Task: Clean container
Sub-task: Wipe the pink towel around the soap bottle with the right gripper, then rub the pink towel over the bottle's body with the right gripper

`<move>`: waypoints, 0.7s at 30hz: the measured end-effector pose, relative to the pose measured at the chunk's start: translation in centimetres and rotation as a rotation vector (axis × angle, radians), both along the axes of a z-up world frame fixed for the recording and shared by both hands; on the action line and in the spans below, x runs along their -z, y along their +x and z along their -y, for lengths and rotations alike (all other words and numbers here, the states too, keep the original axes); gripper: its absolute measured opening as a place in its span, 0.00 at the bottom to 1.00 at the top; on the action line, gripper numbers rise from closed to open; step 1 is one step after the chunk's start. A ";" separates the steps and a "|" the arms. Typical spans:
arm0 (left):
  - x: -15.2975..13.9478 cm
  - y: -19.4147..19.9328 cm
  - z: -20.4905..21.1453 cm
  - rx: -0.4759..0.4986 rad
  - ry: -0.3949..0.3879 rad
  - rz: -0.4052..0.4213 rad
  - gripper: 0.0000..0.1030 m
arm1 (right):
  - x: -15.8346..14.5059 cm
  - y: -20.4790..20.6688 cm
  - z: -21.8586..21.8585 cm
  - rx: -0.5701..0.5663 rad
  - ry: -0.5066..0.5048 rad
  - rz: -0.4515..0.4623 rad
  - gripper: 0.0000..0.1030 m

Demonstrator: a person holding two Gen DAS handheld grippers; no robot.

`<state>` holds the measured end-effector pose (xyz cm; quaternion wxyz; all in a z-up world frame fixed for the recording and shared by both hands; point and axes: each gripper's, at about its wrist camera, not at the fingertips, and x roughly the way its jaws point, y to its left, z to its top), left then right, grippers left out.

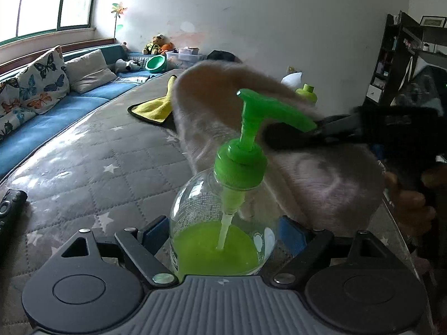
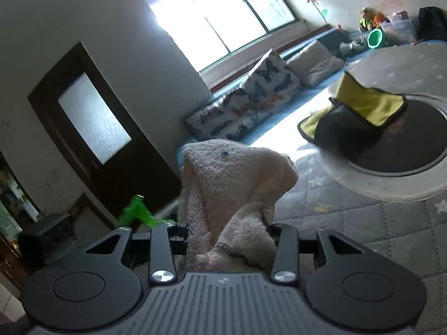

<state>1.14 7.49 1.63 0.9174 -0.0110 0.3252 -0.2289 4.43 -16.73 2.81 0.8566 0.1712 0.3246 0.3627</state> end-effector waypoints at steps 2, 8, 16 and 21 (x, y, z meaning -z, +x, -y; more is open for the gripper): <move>0.2 -0.1 0.1 -0.003 -0.008 -0.001 0.85 | 1.3 0.5 -0.1 0.022 -0.012 -0.028 0.39; 0.6 -0.5 0.7 -0.050 -0.020 0.004 0.85 | 4.3 0.8 -0.1 0.047 -0.133 -0.071 0.39; 1.0 -1.7 1.3 -0.136 0.006 0.020 0.86 | 4.7 -1.5 -1.0 0.022 -0.259 -0.015 0.39; 1.8 -1.7 1.3 -0.136 0.018 0.014 0.85 | 4.1 -2.2 0.1 0.030 -0.218 -0.039 0.39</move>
